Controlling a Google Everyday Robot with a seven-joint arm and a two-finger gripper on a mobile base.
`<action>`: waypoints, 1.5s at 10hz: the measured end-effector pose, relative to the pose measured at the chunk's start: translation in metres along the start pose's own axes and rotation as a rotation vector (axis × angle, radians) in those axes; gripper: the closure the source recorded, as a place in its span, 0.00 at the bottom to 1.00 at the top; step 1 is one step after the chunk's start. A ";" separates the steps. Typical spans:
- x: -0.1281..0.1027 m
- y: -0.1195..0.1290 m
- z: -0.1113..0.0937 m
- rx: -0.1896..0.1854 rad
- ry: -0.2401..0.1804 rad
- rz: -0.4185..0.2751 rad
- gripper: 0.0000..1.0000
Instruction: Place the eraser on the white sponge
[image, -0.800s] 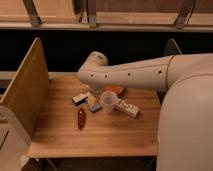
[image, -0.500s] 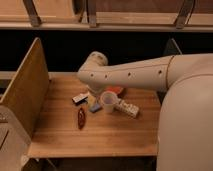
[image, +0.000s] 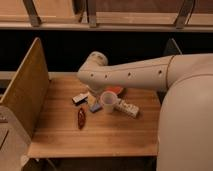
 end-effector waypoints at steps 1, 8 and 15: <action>0.000 0.000 0.000 0.000 0.000 0.000 0.20; 0.000 0.000 0.000 0.000 0.000 0.000 0.20; -0.025 0.025 0.019 -0.018 -0.010 -0.128 0.20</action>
